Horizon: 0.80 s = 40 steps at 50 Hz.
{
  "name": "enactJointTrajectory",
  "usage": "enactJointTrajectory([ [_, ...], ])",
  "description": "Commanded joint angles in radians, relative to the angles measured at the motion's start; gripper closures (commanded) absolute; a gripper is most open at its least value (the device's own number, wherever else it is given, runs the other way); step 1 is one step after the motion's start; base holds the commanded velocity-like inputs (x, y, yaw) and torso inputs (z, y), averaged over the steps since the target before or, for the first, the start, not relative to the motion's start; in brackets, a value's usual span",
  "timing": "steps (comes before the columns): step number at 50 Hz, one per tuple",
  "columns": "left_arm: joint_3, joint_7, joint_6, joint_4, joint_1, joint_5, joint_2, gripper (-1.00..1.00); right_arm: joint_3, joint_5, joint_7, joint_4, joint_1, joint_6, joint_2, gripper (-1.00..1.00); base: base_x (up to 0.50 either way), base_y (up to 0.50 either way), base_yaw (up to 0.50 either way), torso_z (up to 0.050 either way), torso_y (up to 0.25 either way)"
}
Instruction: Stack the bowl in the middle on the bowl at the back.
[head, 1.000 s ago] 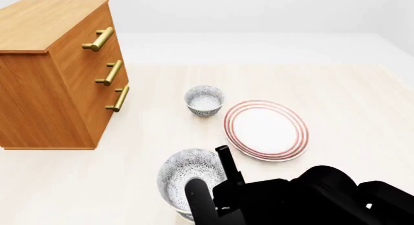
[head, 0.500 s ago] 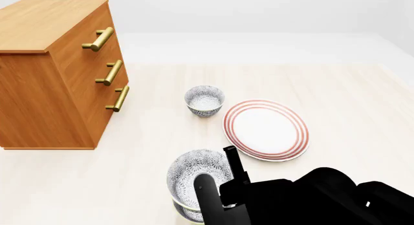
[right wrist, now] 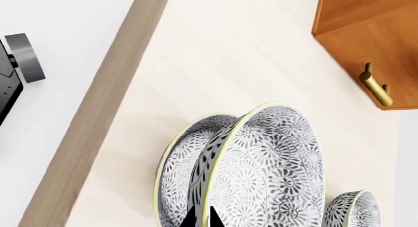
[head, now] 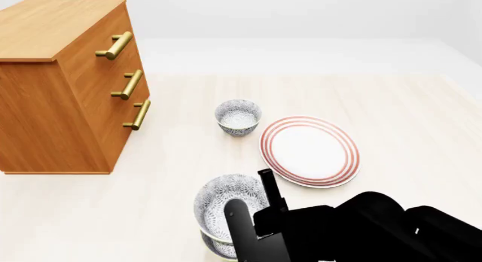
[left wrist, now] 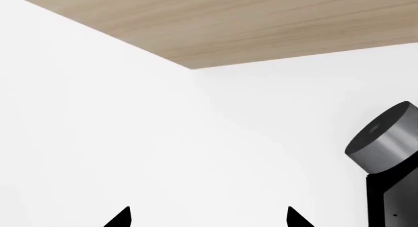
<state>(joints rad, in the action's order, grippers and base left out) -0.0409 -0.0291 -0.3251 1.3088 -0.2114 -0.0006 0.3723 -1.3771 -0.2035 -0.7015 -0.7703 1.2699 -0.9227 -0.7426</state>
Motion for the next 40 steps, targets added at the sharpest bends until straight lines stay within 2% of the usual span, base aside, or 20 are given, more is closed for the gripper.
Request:
enactJointTrajectory([
  [1,-0.001,0.004,-0.002,0.000,0.000,0.000,0.000,-1.00,-0.003,0.022,0.005,0.013,-0.001,0.014,0.001,1.00,0.00,0.00,0.00,0.000,0.000],
  [21,-0.001,0.006,-0.002,0.000,0.000,0.001,0.000,-1.00,-0.014,0.025,0.017,0.031,-0.020,0.009,-0.004,1.00,0.00,0.00,0.00,0.000,0.001],
  [22,-0.001,0.006,-0.001,0.000,0.000,0.001,0.000,-1.00,-0.014,0.024,0.017,0.030,-0.019,0.003,-0.004,-1.00,0.00,0.00,0.00,0.000,0.000],
  [40,0.004,0.003,0.000,0.000,0.000,0.001,0.000,-1.00,-0.004,0.012,0.020,0.015,-0.016,-0.025,0.001,-1.00,0.00,0.00,0.00,0.000,0.000],
])
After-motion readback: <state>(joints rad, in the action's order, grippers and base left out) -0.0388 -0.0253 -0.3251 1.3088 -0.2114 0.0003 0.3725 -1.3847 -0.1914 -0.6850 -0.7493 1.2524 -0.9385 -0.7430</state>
